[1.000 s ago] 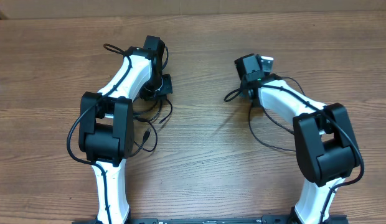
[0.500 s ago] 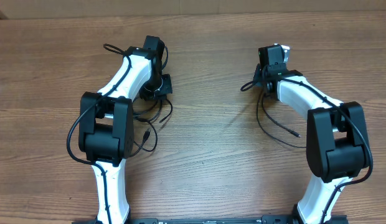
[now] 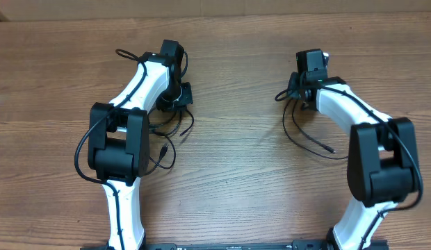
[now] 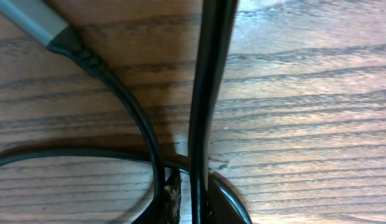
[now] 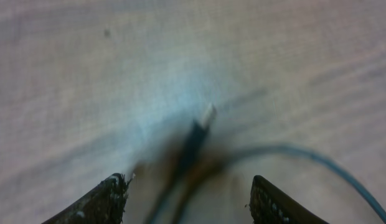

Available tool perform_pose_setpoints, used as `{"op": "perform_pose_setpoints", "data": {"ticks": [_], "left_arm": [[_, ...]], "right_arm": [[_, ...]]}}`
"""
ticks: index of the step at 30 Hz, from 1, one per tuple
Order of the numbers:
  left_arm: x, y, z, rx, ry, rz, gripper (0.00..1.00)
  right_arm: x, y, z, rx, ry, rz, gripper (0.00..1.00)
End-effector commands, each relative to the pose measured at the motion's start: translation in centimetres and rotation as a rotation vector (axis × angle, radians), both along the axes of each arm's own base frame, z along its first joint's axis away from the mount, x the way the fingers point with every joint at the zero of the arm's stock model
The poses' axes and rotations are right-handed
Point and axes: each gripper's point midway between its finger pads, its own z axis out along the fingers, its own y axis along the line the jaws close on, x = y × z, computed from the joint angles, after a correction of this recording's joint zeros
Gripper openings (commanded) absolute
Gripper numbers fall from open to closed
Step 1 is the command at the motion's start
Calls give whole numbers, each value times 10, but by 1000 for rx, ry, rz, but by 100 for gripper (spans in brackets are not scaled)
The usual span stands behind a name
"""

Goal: Untangle cables

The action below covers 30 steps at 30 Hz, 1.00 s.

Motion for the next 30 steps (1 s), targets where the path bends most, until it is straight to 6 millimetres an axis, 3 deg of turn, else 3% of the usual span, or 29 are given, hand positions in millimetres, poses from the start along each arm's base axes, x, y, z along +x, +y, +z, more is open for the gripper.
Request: {"op": "perform_pose_setpoints", "data": {"ticks": [1, 6, 11, 19, 22, 24, 30], "left_arm": [[-14, -7, -23, -16, 61, -33, 13], [-14, -7, -23, -16, 61, -33, 13], [-14, -7, -23, -16, 61, -33, 13], [-14, -7, -23, -16, 61, -33, 14], [-14, -7, -23, -17, 61, -33, 15], [-14, -7, -23, -16, 61, -33, 17], [-14, -7, -23, -16, 61, -33, 18]], "right_arm": [[-10, 13, 39, 76, -20, 43, 62], [-46, 33, 17, 185, 150, 100, 61], [-61, 41, 1, 238, 208, 123, 63], [-85, 38, -25, 231, 268, 121, 98], [-93, 37, -35, 230, 279, 119, 100], [-99, 36, -42, 229, 289, 118, 83], [-120, 36, -64, 245, 317, 122, 54]]}}
